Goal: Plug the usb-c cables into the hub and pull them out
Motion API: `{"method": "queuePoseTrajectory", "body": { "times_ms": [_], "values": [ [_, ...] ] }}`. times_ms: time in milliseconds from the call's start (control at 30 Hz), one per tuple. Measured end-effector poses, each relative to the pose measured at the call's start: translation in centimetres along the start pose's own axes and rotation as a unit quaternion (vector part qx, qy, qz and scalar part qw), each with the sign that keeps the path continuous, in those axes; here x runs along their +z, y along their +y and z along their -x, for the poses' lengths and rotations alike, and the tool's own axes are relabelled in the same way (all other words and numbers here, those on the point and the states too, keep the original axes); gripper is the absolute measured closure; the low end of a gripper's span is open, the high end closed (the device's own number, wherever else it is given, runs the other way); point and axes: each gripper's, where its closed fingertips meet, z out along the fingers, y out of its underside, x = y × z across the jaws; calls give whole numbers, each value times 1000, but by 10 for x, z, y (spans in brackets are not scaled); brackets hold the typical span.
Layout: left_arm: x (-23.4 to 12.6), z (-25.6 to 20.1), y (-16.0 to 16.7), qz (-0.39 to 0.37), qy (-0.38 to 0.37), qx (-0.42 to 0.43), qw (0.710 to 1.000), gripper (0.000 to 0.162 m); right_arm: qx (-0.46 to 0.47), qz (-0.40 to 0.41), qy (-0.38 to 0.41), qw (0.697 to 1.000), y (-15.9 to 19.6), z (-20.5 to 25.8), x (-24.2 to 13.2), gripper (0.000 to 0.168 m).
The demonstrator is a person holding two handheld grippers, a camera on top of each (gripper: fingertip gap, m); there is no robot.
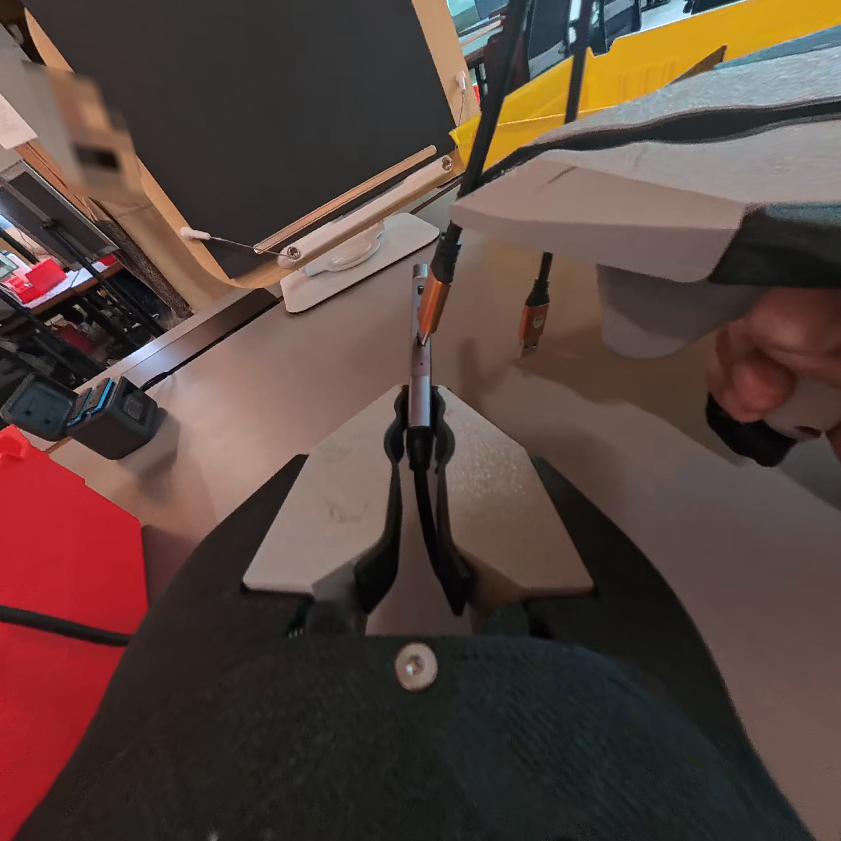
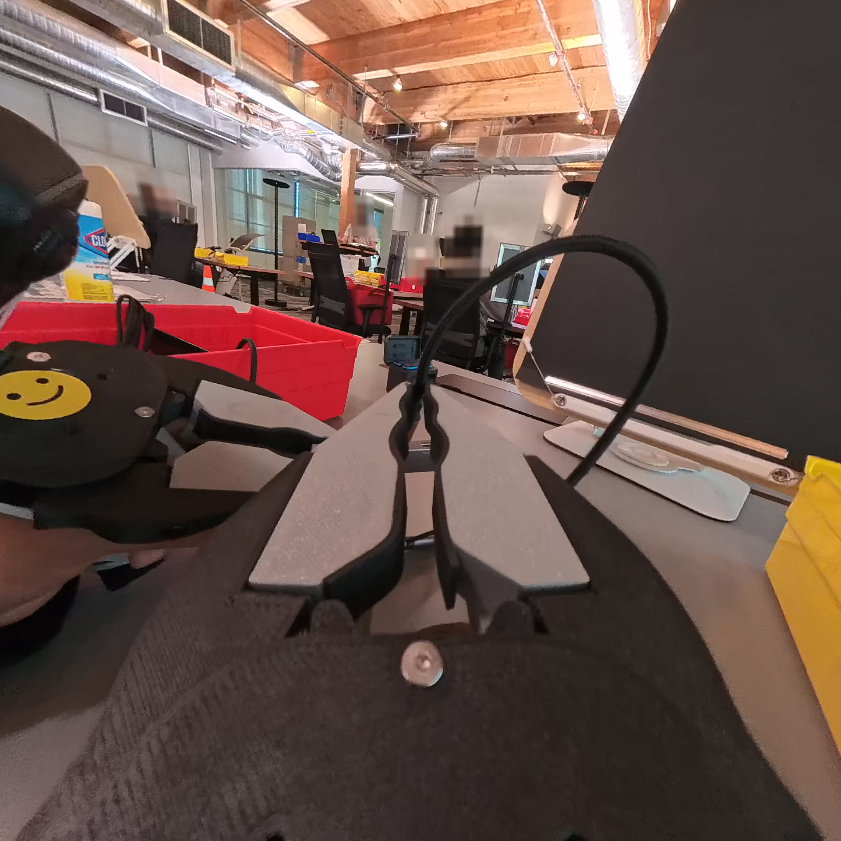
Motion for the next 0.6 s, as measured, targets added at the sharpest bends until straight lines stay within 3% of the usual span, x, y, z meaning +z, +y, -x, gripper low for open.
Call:
{"method": "queuePoseTrajectory", "body": {
  "times_ms": [600],
  "values": [
    [2, 3, 2, -10, -51, 86, 995, 156, 66, 9, 9, 998, 11, -8, -4, 168]
  ]
}}
